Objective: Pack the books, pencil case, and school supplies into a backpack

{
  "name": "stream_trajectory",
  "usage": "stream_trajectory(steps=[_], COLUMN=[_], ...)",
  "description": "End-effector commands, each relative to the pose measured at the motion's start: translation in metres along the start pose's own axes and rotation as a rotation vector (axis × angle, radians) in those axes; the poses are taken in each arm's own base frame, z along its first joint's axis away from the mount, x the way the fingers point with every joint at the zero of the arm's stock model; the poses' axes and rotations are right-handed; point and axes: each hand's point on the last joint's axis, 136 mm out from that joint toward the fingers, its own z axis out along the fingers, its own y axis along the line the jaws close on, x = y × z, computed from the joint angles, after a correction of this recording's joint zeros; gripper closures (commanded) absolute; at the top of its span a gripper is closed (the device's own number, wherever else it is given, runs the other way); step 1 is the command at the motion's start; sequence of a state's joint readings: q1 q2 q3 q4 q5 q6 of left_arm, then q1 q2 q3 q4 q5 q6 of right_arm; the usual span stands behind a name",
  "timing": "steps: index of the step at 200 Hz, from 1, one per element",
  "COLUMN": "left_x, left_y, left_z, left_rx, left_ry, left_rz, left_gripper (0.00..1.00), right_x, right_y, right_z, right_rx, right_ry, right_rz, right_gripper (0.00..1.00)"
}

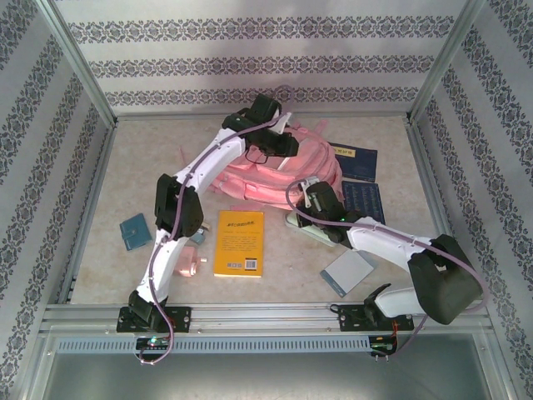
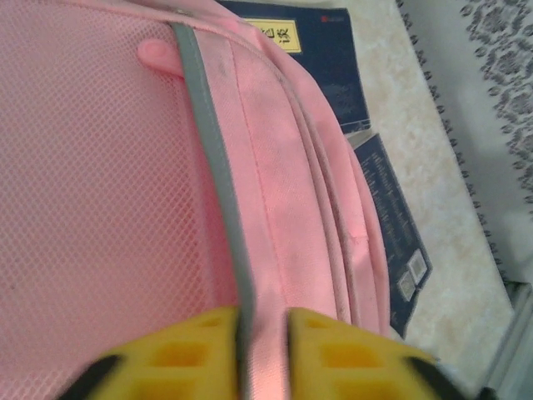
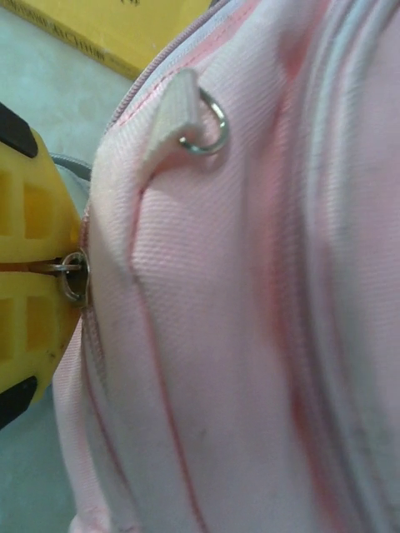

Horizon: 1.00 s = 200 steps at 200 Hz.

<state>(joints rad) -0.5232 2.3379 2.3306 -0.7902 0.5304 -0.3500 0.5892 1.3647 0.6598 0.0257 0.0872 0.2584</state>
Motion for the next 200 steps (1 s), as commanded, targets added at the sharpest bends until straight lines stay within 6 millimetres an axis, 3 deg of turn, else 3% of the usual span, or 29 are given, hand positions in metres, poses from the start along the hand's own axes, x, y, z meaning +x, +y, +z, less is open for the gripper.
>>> stream_trajectory(steps=[1, 31, 52, 69, 92, 110, 136, 161, 200], left_x=[-0.005, -0.012, 0.006, 0.034, 0.086, 0.107, 0.107, 0.104, 0.116], left_y=[0.021, 0.053, 0.073, 0.080, 0.090, 0.093, 0.083, 0.069, 0.072], left_z=[-0.022, -0.077, -0.107, -0.117, -0.107, -0.098, -0.086, -0.061, -0.027], left_rx=[-0.137, -0.136, -0.076, -0.030, 0.038, 0.120, 0.136, 0.179, 0.193], left_ry=[-0.026, -0.151, -0.257, -0.293, -0.303, -0.355, -0.397, -0.379, -0.354], left_rz=[-0.034, -0.295, -0.501, -0.660, -0.934, -1.099, -1.098, -1.088, -1.121], left_gripper=[0.64, 0.60, 0.56, 0.54, 0.51, 0.50, 0.44, 0.43, 0.56], right_x=[-0.007, -0.013, -0.019, -0.025, -0.030, -0.032, -0.029, -0.026, -0.028], right_y=[0.015, 0.020, 0.030, 0.038, 0.050, 0.055, 0.058, 0.057, 0.056], right_z=[-0.001, -0.004, -0.003, -0.001, 0.003, 0.006, 0.010, 0.009, 0.006], right_rx=[-0.035, -0.055, -0.086, -0.108, -0.137, -0.146, -0.158, -0.156, -0.160], right_ry=[0.007, -0.038, -0.058, -0.070, -0.079, -0.080, -0.070, -0.070, -0.078], right_rz=[0.061, 0.145, 0.183, 0.212, 0.238, 0.247, 0.256, 0.261, 0.263], right_gripper=[1.00, 1.00, 1.00, 1.00, 1.00, 1.00, 1.00, 1.00, 1.00])
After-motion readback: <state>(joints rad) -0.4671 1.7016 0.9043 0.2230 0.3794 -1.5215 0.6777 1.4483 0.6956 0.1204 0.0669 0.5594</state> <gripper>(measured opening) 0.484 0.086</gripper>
